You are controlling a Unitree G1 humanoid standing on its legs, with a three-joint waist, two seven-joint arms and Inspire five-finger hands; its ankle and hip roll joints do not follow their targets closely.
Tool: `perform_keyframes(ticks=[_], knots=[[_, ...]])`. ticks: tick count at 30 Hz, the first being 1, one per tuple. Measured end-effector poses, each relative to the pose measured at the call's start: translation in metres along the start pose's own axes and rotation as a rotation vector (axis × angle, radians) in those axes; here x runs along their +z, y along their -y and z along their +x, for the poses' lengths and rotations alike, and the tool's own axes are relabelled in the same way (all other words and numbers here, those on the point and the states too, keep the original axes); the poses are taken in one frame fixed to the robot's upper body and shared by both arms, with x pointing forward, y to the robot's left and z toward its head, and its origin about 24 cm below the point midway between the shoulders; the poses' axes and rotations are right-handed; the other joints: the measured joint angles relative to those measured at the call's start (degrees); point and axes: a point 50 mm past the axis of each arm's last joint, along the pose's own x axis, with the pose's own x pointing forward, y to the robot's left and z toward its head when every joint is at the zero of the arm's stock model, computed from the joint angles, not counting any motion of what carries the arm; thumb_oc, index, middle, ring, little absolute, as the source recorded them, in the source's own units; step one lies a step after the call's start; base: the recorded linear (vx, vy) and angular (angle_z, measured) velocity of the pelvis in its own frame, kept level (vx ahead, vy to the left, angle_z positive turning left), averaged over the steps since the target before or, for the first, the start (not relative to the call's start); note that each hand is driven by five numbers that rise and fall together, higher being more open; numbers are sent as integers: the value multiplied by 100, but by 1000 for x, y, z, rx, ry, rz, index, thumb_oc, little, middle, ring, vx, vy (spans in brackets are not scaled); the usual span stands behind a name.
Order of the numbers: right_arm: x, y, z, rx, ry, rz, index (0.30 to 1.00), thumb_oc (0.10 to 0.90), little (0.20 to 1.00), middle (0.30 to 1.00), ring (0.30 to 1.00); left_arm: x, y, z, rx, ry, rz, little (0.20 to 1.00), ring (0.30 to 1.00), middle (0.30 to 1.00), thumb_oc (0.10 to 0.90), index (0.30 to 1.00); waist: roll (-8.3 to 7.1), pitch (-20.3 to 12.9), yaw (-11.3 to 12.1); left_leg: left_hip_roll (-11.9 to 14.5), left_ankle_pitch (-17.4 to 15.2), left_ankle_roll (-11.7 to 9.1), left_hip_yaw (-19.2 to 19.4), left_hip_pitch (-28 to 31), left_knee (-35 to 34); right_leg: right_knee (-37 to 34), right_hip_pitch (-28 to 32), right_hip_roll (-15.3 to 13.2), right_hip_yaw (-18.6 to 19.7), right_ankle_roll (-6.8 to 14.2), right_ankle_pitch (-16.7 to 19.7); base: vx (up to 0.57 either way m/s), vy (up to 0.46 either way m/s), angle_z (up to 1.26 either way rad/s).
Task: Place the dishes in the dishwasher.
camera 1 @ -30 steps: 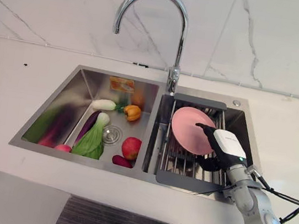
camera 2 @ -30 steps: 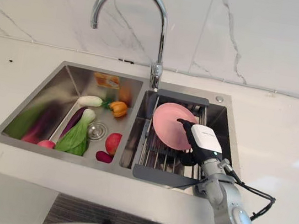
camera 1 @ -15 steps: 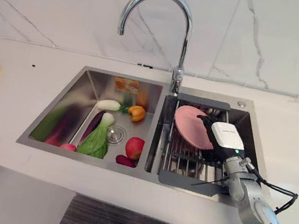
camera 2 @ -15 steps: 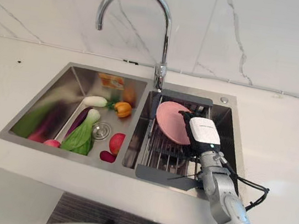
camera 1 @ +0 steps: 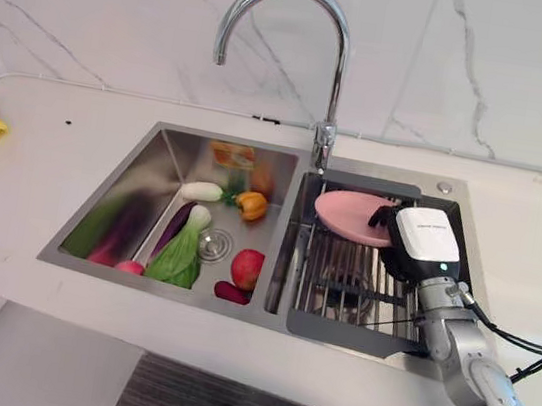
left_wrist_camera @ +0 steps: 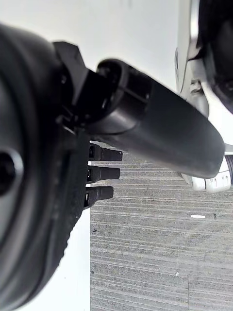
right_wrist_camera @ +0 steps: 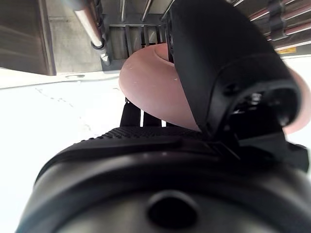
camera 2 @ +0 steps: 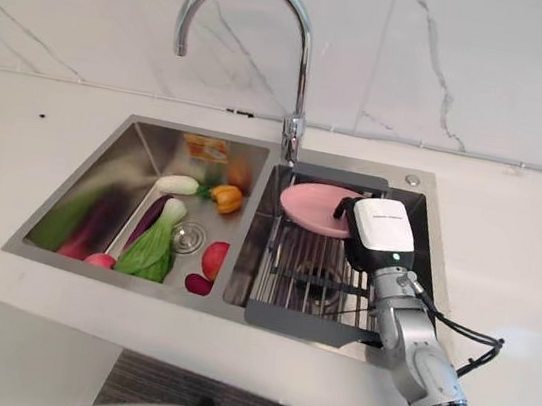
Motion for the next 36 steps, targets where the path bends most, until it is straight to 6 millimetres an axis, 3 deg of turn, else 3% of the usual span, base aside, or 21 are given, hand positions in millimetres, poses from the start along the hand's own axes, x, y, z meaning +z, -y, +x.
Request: perform_keyframes(ticks=[6,12,15,16,20,21,22,23,24,25,26,27,28,30,31,32,33,34,35,36], knots=[[9,3,1,-31,46,29,300,400,300,300,300,0,1,0,3,1,4,900,900,900,800,900,8,9,50,-27,16,11,-55,-33,0,0,-18,-30,-60,14,-10,-4,-14,5],[21,27,5,-140,116,52,300,400,300,300,300,0,1,-1,9,-2,3,900,900,900,800,900,27,40,-27,-11,16,11,2,-28,0,0,-38,-15,-10,15,-10,-5,-19,-4],[11,40,6,-172,122,-6,300,400,300,300,300,2,0,0,12,9,-9,900,900,900,800,900,42,58,-15,-7,16,11,3,-34,1,-1,-34,-16,-21,19,-14,-8,-40,4],[-7,61,4,-198,134,-124,300,400,300,300,300,7,-1,0,18,29,-22,900,900,900,800,900,87,120,12,-17,17,11,-23,-44,0,-1,-29,-26,-50,42,-29,-1,-1,5],[-20,79,2,-311,57,-147,300,400,300,300,300,6,0,-1,22,24,-29,900,900,900,800,900,130,185,-73,-11,30,-8,-25,-110,92,2,-55,-17,-51,45,-45,-129,-66,2],[-23,83,2,-349,40,-141,300,400,300,300,300,13,-3,1,31,46,-38,900,900,900,800,900,93,294,-133,-34,-11,-100,-32,-407,484,68,-188,-10,-55,-12,-33,-87,21,5],[-25,86,1,-376,27,-134,300,400,300,300,300,33,-11,4,56,86,-64,900,900,900,800,900,-70,514,-136,-141,-87,-319,-105,-1127,1642,352,-496,-159,-28,-158,-113,-70,137,-21],[-27,85,2,-378,8,-95,300,400,300,300,300,50,-21,6,85,109,-103,900,900,900,800,900,-176,784,-3,-250,-227,-769,-753,-1769,2996,502,-551,-258,179,-178,-66,-15,155,-23],[-27,85,2,-378,8,-95,300,400,300,300,300,50,-21,6,85,109,-103,900,900,900,800,900,-176,784,-3,-250,-227,-769,-753,-1769,2996,502,-551,-258,179,-178,-66,35,193,-98],[-21,76,3,-363,5,-45,300,400,300,300,300,45,-18,5,92,83,-122,900,900,900,800,900,-221,814,34,-521,-640,-849,-1943,-1744,3349,328,-486,-156,641,-87,66,2,167,-151],[-14,76,6,-373,34,-3,300,400,300,300,300,33,-14,5,91,38,-127,900,900,900,800,900,-209,806,-123,-521,-876,-713,-2635,-1368,2994,107,-436,-26,1064,-22,172,-22,393,-211],[-14,77,6,-378,40,-2,300,400,300,300,300,32,-14,5,92,36,-138,900,900,900,800,900,-219,812,-153,-460,-962,-550,-2832,-1045,2554,93,-509,35,1379,-73,243,-77,464,-181],[-20,81,4,-386,17,-23,300,400,300,300,300,36,-17,6,100,50,-141,900,900,900,800,900,-241,826,-339,-343,-1064,-446,-2782,-810,2101,45,-556,62,1579,-66,335,-58,380,-120],[-42,94,-13,-429,-104,-68,300,400,300,300,300,42,-21,7,110,76,-64,900,900,900,800,900,-159,729,-631,-282,-800,187,-1795,-321,370,87,-729,-123,1692,110,311,-108,338,-52],[-42,94,-13,-429,-104,-68,300,400,300,300,300,42,-21,7,110,76,-64,900,900,900,800,900,-159,729,-631,-282,-800,187,-1795,-321,370,87,-729,-123,1692,110,311,-181,364,-67],[-52,96,-20,-459,-182,-72,300,400,300,300,300,53,-21,7,111,114,-11,900,900,900,800,900,-270,797,-769,-433,-261,210,-1348,-157,132,285,-996,-230,1729,293,376,-113,206,-89],[-49,96,-26,-485,-208,-48,300,400,300,300,300,47,-24,6,138,134,44,900,900,900,800,900,-252,767,-785,-550,-201,325,-1147,-197,106,521,-1242,-315,1772,325,398,-204,295,-138],[-47,93,-28,-488,-214,-32,300,400,300,300,300,36,-23,6,119,113,59,900,900,900,800,900,-376,786,-806,-657,-164,451,-865,-168,2,544,-1472,-369,1775,415,510,-296,327,-176],[-45,92,-27,-485,-202,-28,300,400,300,300,300,24,-23,6,115,68,100,900,900,900,800,900,-511,865,-714,-819,-180,597,-384,-215,8,359,-1681,-458,1784,484,931,-345,308,-175],[-44,89,-27,-480,-198,-26,300,400,300,300,300,20,-24,6,116,47,92,900,900,900,800,900,-545,892,-668,-831,-156,637,-105,-264,10,209,-1776,-484,1520,500,1266,-304,271,-157]])
